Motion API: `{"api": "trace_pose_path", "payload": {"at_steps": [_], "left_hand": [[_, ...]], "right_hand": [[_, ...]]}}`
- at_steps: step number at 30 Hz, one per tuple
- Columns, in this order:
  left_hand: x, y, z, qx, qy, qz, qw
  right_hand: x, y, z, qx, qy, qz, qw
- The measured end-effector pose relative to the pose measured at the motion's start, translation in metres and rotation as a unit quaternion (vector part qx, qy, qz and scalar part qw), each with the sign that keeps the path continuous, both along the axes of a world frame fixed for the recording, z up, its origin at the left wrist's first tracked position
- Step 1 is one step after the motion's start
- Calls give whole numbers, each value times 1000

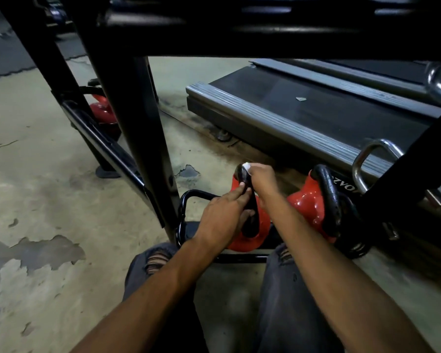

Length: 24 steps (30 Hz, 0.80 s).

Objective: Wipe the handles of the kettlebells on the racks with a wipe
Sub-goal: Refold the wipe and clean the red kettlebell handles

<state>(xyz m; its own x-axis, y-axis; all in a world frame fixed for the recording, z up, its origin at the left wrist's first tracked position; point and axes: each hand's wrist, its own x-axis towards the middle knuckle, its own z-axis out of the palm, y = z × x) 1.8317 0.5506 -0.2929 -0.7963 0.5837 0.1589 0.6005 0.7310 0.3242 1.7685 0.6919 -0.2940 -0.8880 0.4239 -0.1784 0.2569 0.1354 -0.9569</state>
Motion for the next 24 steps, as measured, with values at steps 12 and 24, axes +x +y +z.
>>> {"api": "trace_pose_path", "payload": {"at_steps": [12,24], "left_hand": [[-3,-2,-4,14,-10,-3,1000],[45,-19,-34,64,-5,-40,997]], "right_hand": [[12,-5,10,-337,-111,-64,933],[20,-4,-10,338,100,59,934]]}}
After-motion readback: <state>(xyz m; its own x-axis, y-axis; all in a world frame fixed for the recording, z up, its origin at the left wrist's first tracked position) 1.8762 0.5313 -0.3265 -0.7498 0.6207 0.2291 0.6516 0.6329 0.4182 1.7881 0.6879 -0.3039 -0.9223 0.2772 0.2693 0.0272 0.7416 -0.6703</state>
